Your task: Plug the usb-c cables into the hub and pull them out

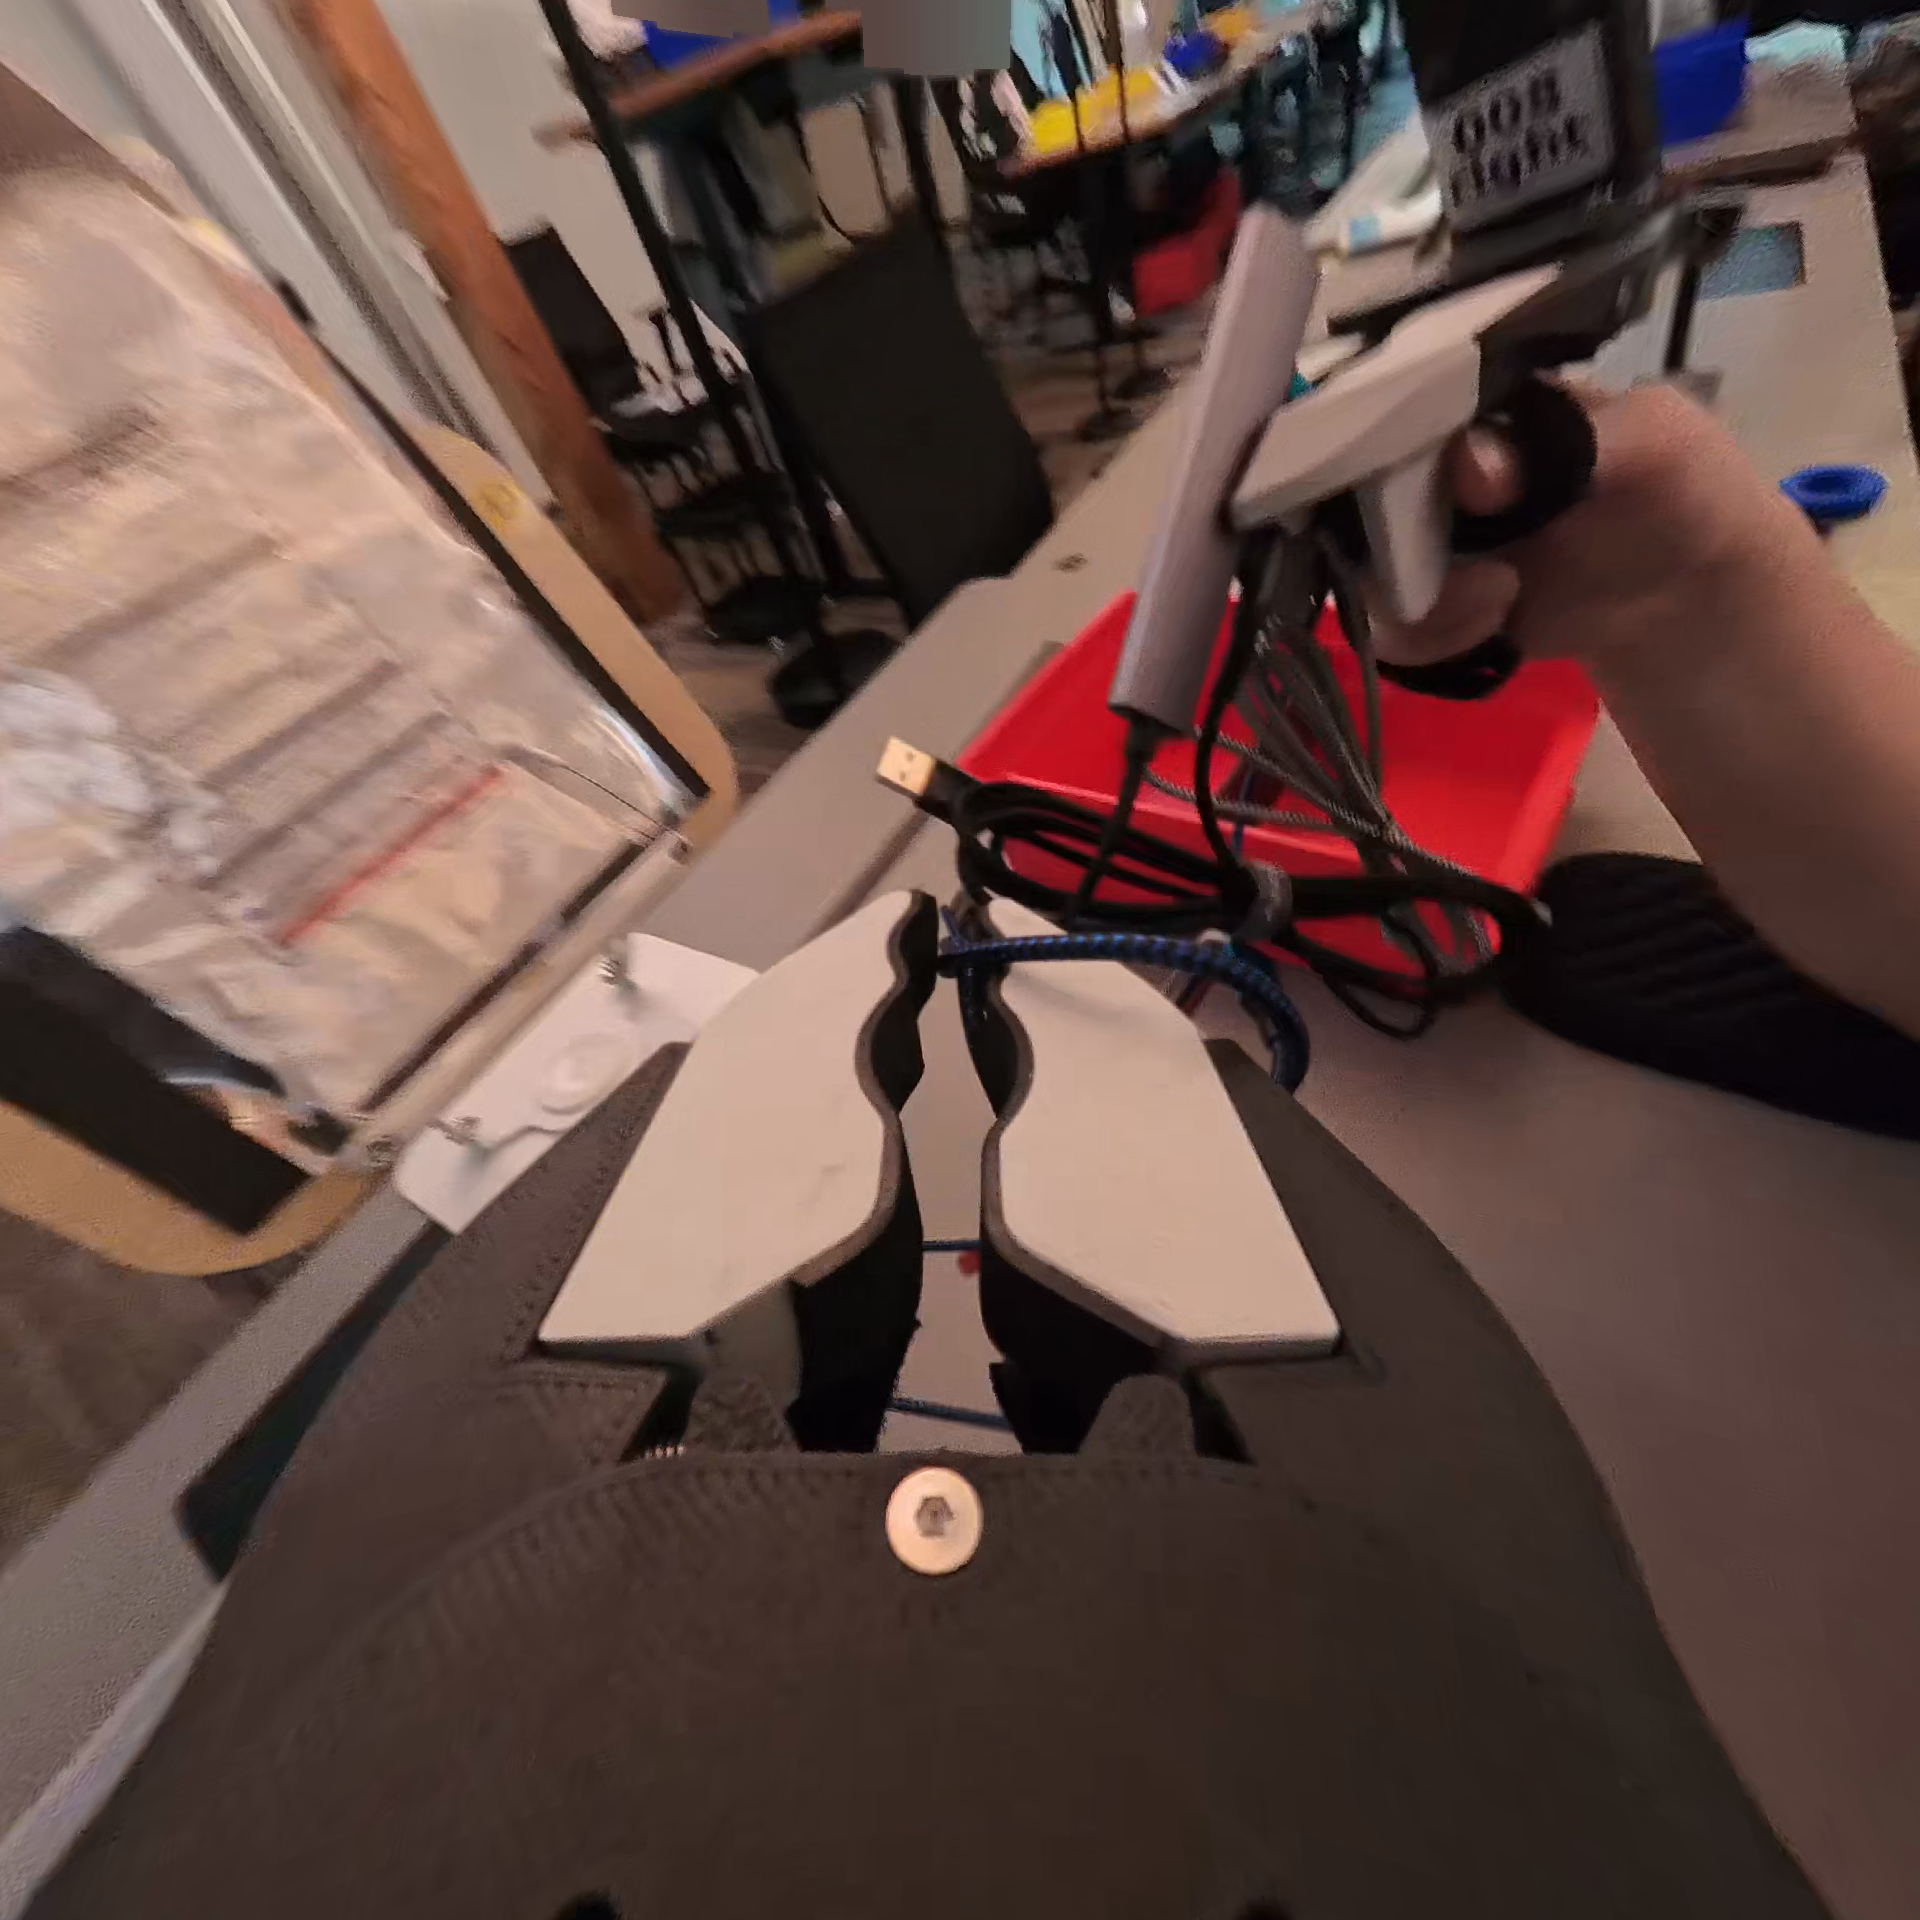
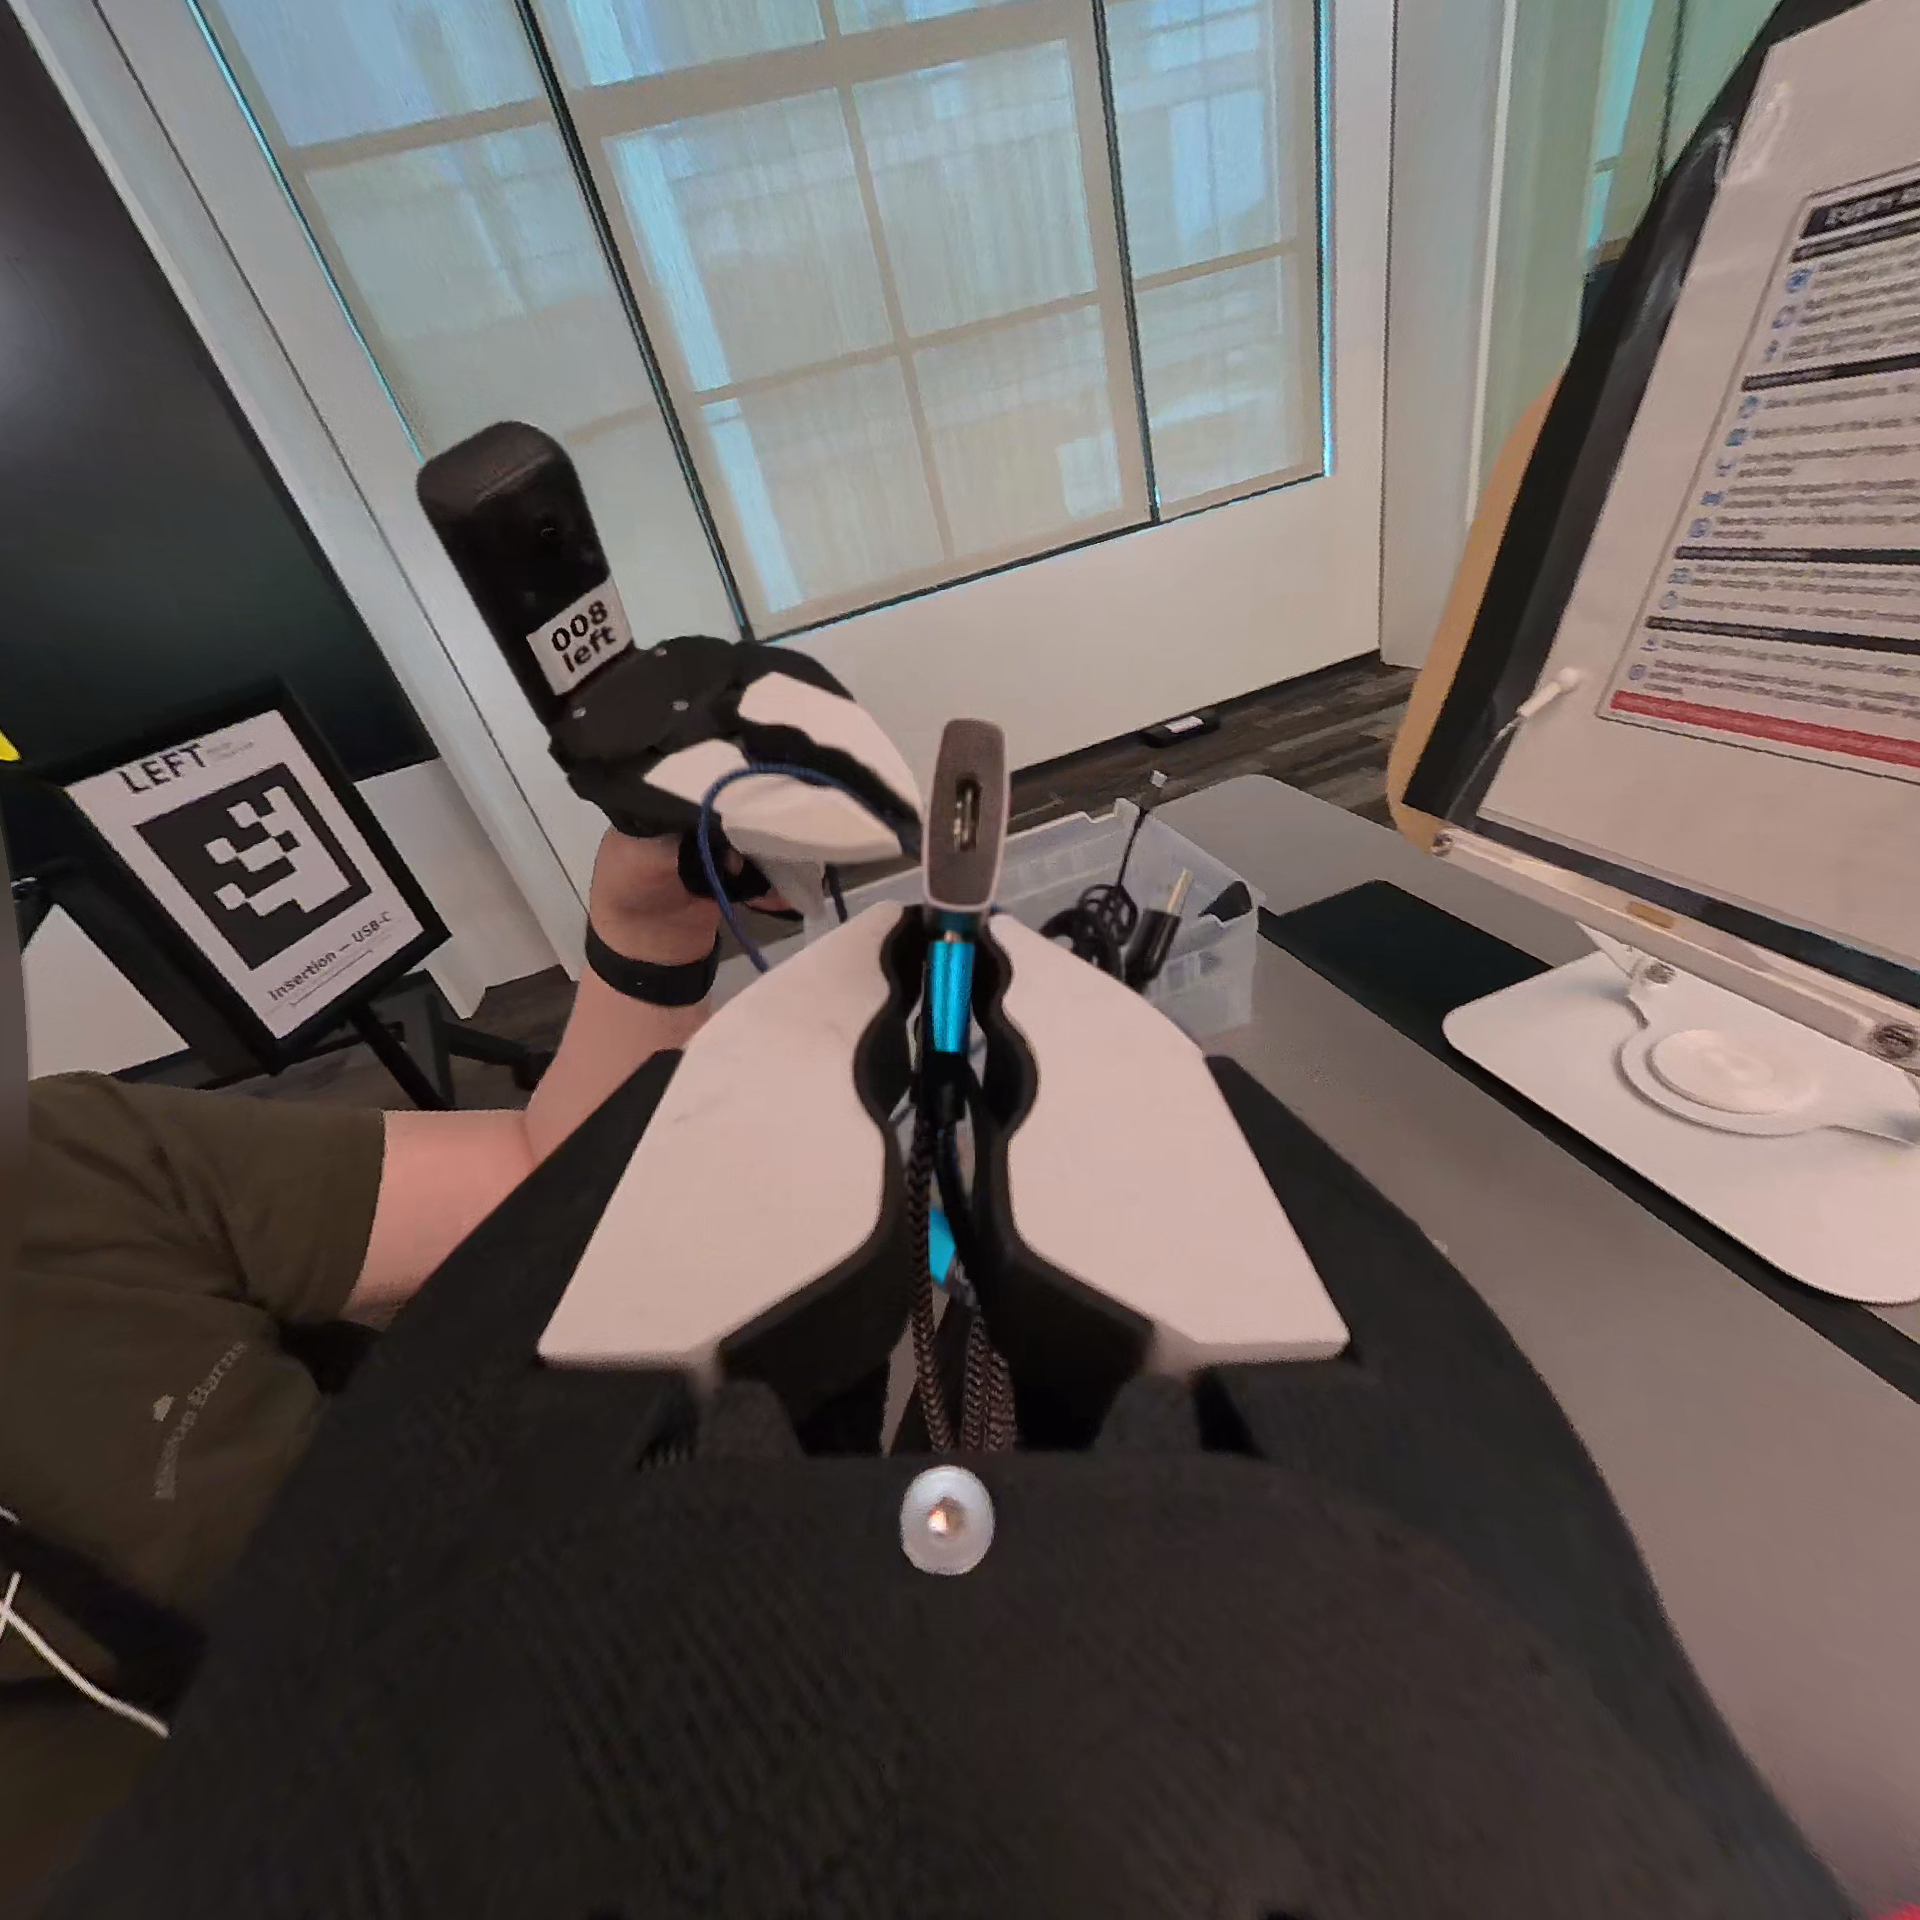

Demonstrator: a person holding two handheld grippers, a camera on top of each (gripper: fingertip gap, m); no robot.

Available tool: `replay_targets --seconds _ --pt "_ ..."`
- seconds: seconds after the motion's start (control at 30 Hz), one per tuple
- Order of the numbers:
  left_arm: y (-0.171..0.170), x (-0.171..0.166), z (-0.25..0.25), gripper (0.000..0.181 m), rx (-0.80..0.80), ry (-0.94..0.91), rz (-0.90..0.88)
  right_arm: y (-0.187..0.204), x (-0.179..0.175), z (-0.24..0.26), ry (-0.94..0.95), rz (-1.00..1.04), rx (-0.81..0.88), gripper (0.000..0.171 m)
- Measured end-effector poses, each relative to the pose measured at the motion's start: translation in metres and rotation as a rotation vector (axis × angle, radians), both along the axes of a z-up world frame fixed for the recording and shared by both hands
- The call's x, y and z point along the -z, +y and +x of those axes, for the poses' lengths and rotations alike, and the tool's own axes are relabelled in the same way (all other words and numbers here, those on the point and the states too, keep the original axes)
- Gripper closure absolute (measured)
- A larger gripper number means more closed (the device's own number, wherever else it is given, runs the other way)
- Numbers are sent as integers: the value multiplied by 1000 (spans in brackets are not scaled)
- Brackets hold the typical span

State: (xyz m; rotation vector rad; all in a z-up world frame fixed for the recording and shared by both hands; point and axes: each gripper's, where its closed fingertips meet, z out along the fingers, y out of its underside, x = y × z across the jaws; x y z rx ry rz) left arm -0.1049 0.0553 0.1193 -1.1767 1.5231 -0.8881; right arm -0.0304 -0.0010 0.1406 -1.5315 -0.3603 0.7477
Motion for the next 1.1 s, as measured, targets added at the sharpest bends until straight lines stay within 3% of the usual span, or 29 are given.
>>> replay_targets --seconds 0.23,0.37,0.53,0.63,0.8,0.87,0.97,1.1 --pt "28 99 12 174 -51 462 2 13 28 12 5 -124 -13 163" --pt "35 121 -3 141 -34 630 -119 18 38 9 -3 -161 -53 163" --pt "35 88 -9 109 49 459 -216 23 46 4 30 -194 -92 163" --pt "41 74 -25 101 49 406 -193 26 49 0 69 -209 -121 163" --pt "48 114 -83 116 -12 701 -127 31 56 -6 88 -233 -142 163" --pt "51 127 -99 109 -32 801 -72 33 59 -8 76 -240 -139 162" --pt "52 111 -88 111 -12 688 -42 35 63 -10 64 -247 -142 162" --pt "45 64 -59 108 53 400 -71 35 67 -18 39 -249 -167 162"
